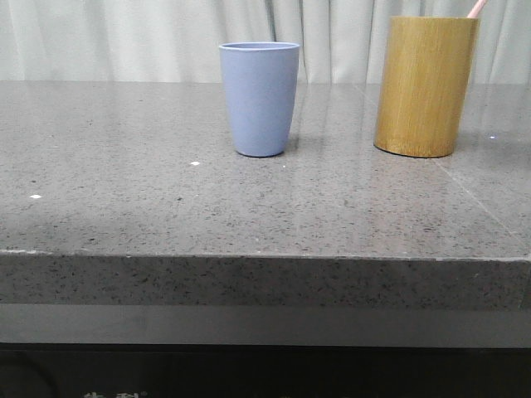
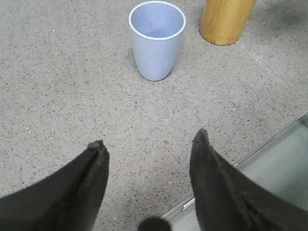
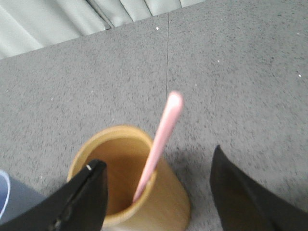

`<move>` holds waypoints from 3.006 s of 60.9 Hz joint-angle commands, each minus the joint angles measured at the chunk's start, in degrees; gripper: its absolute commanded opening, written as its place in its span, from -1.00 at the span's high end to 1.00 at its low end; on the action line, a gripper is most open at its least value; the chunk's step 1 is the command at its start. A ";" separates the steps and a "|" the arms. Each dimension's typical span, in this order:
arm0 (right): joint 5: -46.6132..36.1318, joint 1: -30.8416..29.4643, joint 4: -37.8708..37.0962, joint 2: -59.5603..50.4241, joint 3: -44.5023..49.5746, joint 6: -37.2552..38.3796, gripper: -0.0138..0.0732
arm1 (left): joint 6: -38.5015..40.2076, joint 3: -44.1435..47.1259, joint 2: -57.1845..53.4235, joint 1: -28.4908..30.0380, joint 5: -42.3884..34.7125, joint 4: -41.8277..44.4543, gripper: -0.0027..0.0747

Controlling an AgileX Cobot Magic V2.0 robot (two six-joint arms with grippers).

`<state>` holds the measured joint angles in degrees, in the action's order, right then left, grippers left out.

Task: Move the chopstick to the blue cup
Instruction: 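Open the left gripper and withdraw it from the blue cup, then grasp the pink stick with the right gripper and pull it from the bamboo holder, then carry the pink stick over the blue cup and lower it inside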

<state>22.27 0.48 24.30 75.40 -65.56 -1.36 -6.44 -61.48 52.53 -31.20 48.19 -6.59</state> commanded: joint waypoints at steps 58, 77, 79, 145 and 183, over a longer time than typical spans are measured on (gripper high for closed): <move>6.40 -0.21 2.24 5.18 -19.39 -10.47 0.84 | 0.03 -1.17 -0.24 -0.33 -4.38 0.19 -0.07; 18.23 1.11 2.24 5.18 -40.49 -16.68 0.84 | 0.03 -1.17 -0.24 -0.33 -4.48 1.77 -0.07; 18.55 1.91 2.24 5.18 -41.90 -17.02 0.84 | 0.03 -1.17 -0.24 -0.33 -4.48 2.15 -0.07; 17.48 23.76 2.28 23.68 -43.91 -25.94 0.04 | 0.03 -1.17 -0.24 -0.33 -6.88 2.73 -0.07; 29.07 23.64 -8.60 10.86 -43.97 -23.56 -0.17 | 0.03 -1.17 -0.24 -0.33 -7.73 2.73 -0.07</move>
<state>50.24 24.16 17.75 92.40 -107.70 -26.33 -6.44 -61.12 52.64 -31.20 44.88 -3.71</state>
